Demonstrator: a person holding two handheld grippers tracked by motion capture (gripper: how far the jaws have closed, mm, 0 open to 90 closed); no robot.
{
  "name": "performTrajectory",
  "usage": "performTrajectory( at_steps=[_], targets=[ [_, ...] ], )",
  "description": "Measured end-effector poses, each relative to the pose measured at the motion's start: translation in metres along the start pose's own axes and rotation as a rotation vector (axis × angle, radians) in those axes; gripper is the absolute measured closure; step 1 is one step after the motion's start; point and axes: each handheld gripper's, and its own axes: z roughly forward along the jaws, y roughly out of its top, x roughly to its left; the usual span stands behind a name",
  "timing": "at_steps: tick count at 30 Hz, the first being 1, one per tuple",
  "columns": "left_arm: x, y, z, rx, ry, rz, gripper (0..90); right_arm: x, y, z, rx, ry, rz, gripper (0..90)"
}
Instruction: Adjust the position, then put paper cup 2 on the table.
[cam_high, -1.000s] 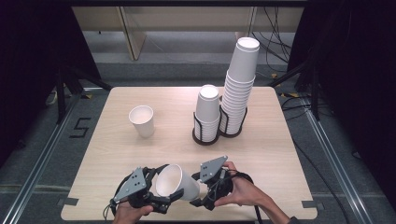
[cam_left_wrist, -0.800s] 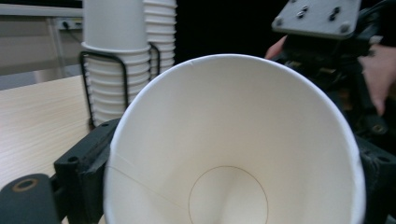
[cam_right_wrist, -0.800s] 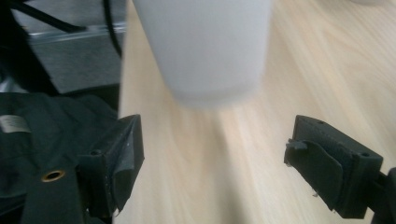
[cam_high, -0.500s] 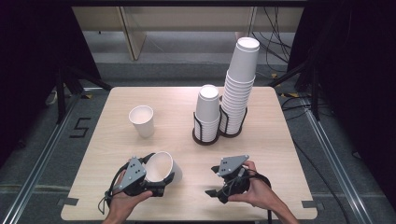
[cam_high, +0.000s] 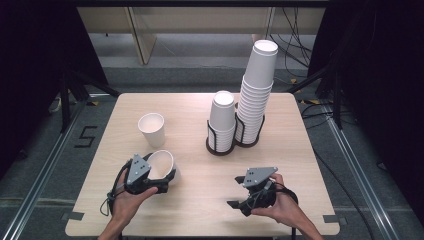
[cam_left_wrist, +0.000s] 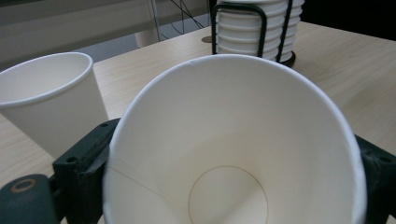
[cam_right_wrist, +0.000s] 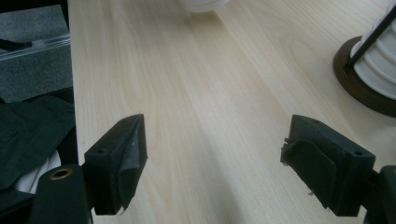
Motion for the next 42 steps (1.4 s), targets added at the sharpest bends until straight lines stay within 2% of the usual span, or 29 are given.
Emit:
performTrajectory(
  at_steps=[7, 8, 11, 12, 13, 19, 20, 23, 30, 34, 38, 42],
  targets=[
    [0.01, 0.0, 0.003, 0.022, 0.043, -0.011, 8.4, -0.001, -0.005, -0.003, 0.002, -0.009, 0.008, 22.0],
    [0.012, 0.0, 0.003, 0.028, 0.05, -0.011, 8.4, -0.002, -0.006, -0.003, -0.003, -0.022, 0.003, 22.0],
    [0.017, 0.0, 0.002, 0.03, 0.06, -0.019, 8.3, -0.001, -0.008, -0.004, 0.005, -0.016, 0.013, 22.0],
    [0.019, 0.0, 0.002, 0.027, 0.063, -0.024, 8.3, -0.002, -0.009, -0.005, 0.002, -0.019, 0.009, 22.0],
    [0.02, 0.0, 0.002, 0.029, 0.064, -0.027, 8.3, -0.001, -0.009, -0.006, 0.008, -0.027, 0.028, 21.9],
    [0.026, -0.001, 0.001, 0.021, 0.075, -0.037, 8.2, -0.004, -0.013, -0.008, 0.006, -0.045, 0.019, 21.9],
    [0.027, -0.001, 0.0, 0.032, 0.079, -0.034, 8.2, -0.004, -0.014, -0.007, 0.005, -0.04, 0.038, 21.9],
    [0.028, -0.002, 0.001, 0.031, 0.078, -0.049, 8.2, -0.006, -0.015, -0.008, 0.003, -0.049, 0.022, 21.9],
    [0.033, -0.004, 0.001, 0.051, 0.1, -0.046, 8.1, -0.005, -0.016, -0.008, 0.011, -0.046, 0.045, 22.0],
    [0.035, -0.005, 0.002, 0.051, 0.105, -0.052, 8.1, -0.006, -0.016, -0.008, 0.016, -0.058, 0.02, 22.0],
    [0.039, -0.006, 0.002, 0.06, 0.119, -0.06, 8.0, -0.006, -0.017, -0.008, 0.016, -0.055, 0.044, 22.0],
    [0.043, -0.006, 0.002, 0.056, 0.126, -0.068, 8.0, -0.007, -0.018, -0.008, 0.011, -0.051, 0.041, 22.0]
  ],
)
